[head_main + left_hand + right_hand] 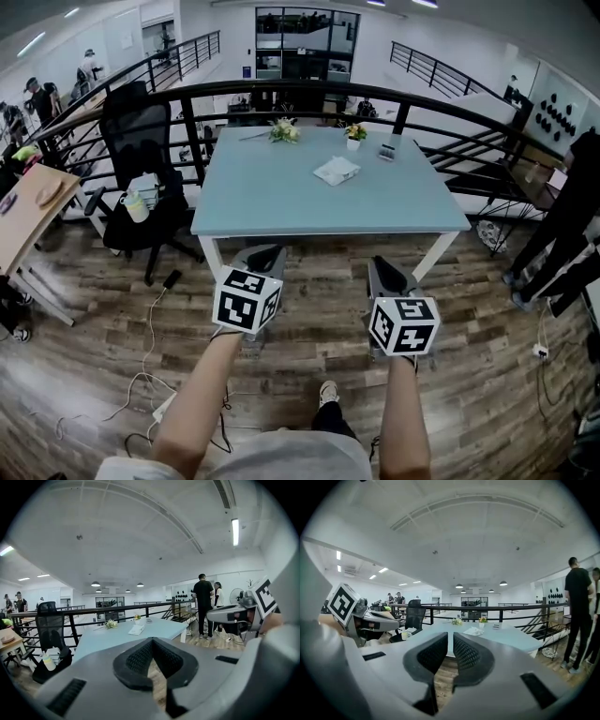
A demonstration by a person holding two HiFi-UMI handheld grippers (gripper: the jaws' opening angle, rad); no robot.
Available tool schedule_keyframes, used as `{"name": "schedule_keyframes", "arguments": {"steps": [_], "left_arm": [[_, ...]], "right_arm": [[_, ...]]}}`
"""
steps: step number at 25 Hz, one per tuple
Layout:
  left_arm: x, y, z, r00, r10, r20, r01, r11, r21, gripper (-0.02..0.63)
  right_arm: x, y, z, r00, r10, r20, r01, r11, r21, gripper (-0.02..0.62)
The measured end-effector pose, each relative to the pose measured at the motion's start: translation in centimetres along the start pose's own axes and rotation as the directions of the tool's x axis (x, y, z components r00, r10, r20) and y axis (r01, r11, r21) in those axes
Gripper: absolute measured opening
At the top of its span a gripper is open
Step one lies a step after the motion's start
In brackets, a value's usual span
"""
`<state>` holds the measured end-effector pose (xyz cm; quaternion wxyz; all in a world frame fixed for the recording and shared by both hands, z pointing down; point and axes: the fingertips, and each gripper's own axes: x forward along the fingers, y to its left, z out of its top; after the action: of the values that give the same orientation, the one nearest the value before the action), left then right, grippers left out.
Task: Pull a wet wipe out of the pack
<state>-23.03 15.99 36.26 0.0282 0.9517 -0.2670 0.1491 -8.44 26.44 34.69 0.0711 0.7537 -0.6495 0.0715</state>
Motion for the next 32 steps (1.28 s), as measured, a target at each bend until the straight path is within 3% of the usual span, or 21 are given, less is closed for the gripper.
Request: {"name": "schedule_keyframes", "arguments": {"steps": [12, 32], "left_arm": [[7.1, -0.2, 2.0, 0.999, 0.028, -0.024, -0.026, 0.998, 0.053, -0.008], [19.8, 1.6, 5.5, 0.993, 0.107, -0.055, -0.107, 0.994, 0.002, -0.009]], "right_arm": [[5.5, -4.5, 0.4, 0.997, 0.073, -0.001, -0.073, 0.997, 0.009, 0.092], [16.1, -14.4, 1.9, 0.987, 0.160, -0.024, -0.159, 0.987, 0.035, 0.230]]}}
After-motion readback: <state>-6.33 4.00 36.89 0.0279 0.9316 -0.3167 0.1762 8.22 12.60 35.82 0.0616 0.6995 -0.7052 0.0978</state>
